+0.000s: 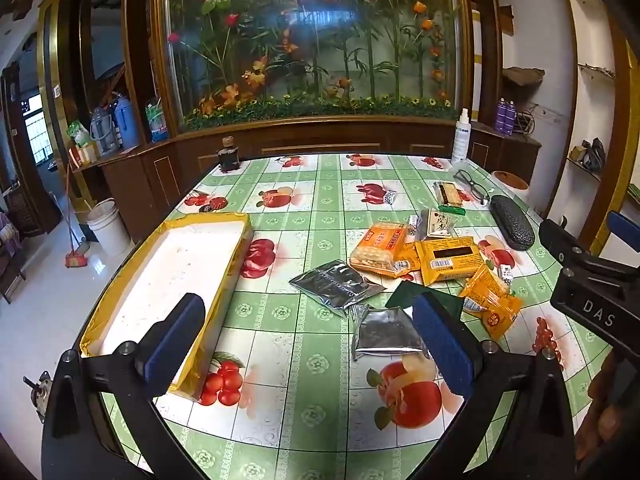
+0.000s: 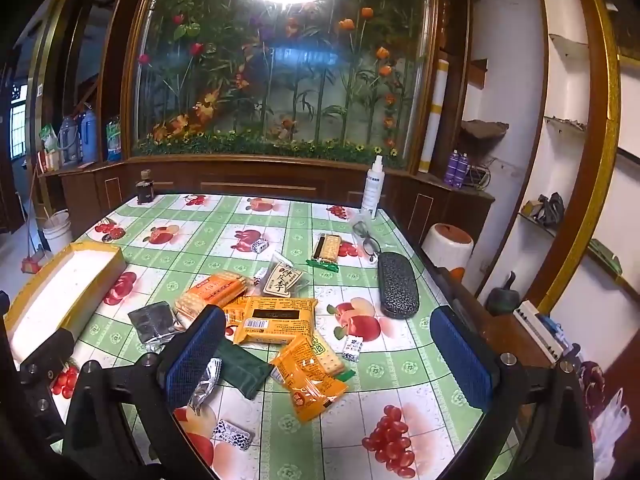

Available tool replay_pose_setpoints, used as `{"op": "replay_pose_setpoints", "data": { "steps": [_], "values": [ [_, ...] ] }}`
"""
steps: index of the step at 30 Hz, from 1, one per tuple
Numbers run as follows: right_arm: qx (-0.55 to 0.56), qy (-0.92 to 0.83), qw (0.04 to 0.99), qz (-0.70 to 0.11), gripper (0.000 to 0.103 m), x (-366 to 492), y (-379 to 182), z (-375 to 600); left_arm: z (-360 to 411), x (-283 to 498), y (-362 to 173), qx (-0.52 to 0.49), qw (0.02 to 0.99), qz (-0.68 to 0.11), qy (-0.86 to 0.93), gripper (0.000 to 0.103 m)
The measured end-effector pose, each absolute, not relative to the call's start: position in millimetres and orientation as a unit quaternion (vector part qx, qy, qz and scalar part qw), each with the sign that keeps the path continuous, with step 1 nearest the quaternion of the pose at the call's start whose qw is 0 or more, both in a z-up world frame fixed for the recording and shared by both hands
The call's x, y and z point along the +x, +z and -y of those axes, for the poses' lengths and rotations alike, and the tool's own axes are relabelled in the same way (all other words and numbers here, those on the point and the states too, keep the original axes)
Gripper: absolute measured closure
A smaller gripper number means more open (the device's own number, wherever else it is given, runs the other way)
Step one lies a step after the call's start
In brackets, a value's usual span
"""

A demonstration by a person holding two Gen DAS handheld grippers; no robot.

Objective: Organize snacks

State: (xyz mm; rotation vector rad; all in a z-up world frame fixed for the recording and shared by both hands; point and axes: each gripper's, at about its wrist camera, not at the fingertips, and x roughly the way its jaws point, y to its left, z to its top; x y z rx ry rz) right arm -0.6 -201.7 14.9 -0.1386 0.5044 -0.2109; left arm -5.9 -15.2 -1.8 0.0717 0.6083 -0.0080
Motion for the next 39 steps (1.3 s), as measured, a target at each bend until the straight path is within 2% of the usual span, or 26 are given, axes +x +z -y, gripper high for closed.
{"op": "replay_pose_setpoints", "data": {
  "steps": [39],
  "values": [
    [-0.063, -0.109, 0.961, -0.245, 0.000, -7.6, 14.7, 201.9, 11.4, -5.3, -5.5, 0.025, 0.952, -0.306, -0.004, 0.000]
  ]
}}
